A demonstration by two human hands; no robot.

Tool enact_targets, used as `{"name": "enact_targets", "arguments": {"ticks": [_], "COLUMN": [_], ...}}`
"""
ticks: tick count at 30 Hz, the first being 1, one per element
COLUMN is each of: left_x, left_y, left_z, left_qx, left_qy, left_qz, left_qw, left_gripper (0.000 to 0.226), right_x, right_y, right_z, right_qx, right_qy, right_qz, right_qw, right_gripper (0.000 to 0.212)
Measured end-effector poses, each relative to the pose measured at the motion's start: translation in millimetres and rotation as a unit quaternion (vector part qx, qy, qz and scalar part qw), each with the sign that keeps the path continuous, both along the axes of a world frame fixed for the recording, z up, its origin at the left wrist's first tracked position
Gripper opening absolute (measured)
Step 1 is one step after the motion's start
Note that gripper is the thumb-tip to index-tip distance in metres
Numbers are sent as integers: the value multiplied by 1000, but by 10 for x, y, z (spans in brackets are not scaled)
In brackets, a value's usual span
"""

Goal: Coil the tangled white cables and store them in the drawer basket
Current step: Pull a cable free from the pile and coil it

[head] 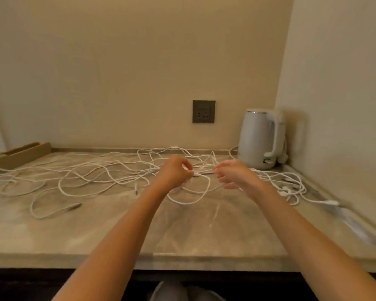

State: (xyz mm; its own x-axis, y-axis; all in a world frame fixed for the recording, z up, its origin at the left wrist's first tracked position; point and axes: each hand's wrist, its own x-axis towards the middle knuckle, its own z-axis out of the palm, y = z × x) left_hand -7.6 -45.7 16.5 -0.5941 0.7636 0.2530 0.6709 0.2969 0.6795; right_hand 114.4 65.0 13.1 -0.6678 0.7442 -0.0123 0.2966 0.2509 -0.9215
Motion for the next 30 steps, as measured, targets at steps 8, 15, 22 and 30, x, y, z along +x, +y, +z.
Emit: {"name": "enact_targets", "arguments": {"ticks": [8,15,22,30], "left_x": [10,-36,-137,-281], "left_y": [90,317,678,1003], "left_z": [81,231,248,198], "left_qx": [127,221,233,270], "left_qy": [-204,-311,-339,-343], "left_qz": [-66,-26,4,-1], "left_qw": [969,924,911,900], "left_gripper": [25,34,32,34], "right_x": [-191,-103,-308,-368], "right_y": [106,480,884,832], "right_z": [-34,139,111,157], "right_qx": [-82,-150,-71,72], "right_qy": [79,320,188,205], "right_qz": [1,-71,-109,0], "right_qw": [993,933,974,976], "right_gripper": [20,24,16,35]}}
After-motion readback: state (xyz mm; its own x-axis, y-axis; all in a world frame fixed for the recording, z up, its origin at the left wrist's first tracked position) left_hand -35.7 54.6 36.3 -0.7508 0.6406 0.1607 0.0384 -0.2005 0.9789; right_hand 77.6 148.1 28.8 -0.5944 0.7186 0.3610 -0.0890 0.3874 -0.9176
